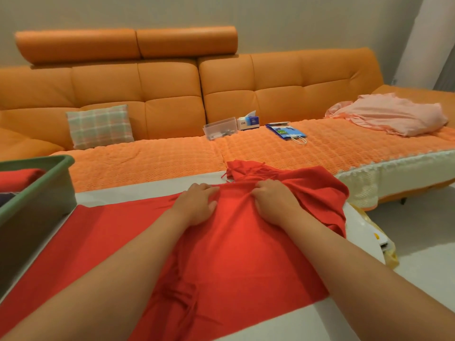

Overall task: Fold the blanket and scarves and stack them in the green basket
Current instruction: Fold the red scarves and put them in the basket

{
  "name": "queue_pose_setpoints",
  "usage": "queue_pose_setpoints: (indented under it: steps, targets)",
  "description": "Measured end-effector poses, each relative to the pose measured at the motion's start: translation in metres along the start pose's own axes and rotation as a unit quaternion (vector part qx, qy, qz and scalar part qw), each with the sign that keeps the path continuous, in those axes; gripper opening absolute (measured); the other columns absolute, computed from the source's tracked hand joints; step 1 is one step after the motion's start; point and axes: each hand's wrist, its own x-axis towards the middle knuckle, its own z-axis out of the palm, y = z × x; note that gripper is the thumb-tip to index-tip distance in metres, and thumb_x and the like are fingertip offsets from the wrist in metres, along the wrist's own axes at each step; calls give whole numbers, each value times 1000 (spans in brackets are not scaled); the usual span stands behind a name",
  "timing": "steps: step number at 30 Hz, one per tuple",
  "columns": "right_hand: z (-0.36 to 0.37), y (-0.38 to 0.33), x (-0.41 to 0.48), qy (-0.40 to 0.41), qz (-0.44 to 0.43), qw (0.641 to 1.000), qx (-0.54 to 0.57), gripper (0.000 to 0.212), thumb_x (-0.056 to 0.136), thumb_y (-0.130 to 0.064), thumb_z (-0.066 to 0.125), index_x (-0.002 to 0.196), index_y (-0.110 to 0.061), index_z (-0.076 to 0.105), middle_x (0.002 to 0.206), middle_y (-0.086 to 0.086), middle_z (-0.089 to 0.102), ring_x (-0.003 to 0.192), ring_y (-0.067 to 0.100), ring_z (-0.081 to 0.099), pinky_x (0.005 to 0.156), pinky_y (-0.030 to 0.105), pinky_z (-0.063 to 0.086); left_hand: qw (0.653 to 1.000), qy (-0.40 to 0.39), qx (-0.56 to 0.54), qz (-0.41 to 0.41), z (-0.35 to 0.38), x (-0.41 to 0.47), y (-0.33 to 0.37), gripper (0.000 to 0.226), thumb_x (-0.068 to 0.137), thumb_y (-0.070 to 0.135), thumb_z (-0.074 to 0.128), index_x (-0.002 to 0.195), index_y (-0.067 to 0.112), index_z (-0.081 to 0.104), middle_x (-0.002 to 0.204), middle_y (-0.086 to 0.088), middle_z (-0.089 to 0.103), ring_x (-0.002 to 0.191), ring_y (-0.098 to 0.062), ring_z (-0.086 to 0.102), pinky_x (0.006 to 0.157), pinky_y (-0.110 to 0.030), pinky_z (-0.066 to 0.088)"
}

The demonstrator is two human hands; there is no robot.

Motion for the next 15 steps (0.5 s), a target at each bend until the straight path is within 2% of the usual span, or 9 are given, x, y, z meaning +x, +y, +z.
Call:
queue_pose_setpoints:
  steps: [2,5,7,9,12,14,15]
  targets:
    - [7,9,3,-5,27,999,-33,36,92,-19,45,120,-15,68,127,12,61,115,33,56,94,43,40,999,-37,17,-20,5,3,-1,58,98,51,42,152,34,30,159,-1,28,143,-25,24,116,-42,22]
    - [9,15,5,-90,98,991,-17,54,96,-32,40,149,-24,41,158,11,33,143,29,32,113,46,25,996,-77,30,-39,14,2,-2,69,94,70,31,155,43,14,165,3,10,150,-22,9,119,-49,7]
    - [7,19,8,-181,124,975,29,62,98,-39,33,158,-29,21,166,9,14,151,25,14,121,48,12,994,-87,38,-50,17,2,-3,77,89,78,26,155,43,7,166,2,2,151,-22,3,120,-51,1]
    - [4,23,8,-222,119,967,38,65,98,-44,29,159,-33,10,167,7,3,154,23,3,123,47,3,991,-95,56,-79,15,3,-5,83,86,82,19,156,40,4,166,-2,-2,152,-24,0,120,-51,0]
    - [1,24,2,-193,115,974,4,72,95,-45,33,159,-31,3,167,10,-4,154,24,-6,123,47,-1,982,-111,70,-134,9,0,-13,88,85,83,14,157,35,0,165,-6,-7,152,-26,-3,120,-51,-1]
    - [-4,18,-2,-141,82,986,-25,78,89,-38,41,160,-28,9,167,10,-3,154,26,-6,123,47,-2,986,-85,86,-115,5,-4,-16,92,83,85,11,158,32,4,165,-4,-7,152,-25,-4,119,-50,-1]
    - [-6,11,-2,-117,53,991,-23,80,86,-35,45,159,-28,15,167,9,1,154,25,-2,124,46,0,991,-44,92,-86,5,-5,-15,93,81,85,8,157,32,12,166,-3,-1,152,-24,0,119,-49,1]
